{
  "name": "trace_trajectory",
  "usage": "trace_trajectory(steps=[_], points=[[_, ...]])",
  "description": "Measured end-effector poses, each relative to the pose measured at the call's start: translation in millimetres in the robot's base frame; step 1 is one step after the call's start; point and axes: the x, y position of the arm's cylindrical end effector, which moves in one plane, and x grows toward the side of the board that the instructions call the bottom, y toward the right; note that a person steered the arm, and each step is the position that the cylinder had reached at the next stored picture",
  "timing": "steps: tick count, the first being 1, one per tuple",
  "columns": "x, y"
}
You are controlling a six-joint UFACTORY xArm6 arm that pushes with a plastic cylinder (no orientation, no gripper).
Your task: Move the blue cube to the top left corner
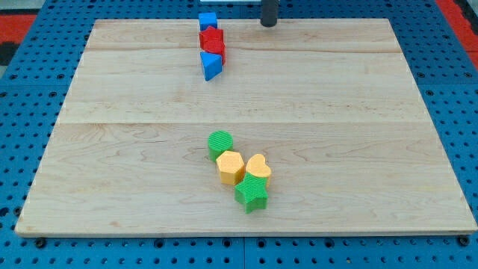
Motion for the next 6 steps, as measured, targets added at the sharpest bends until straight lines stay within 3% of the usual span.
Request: trace_trajectory(steps=[1, 2, 4, 5, 6], points=[[1.7, -53.5], [-0.4, -166.2], [16.8, -242.0], [38.3, -220.3], [88.4, -212.8]])
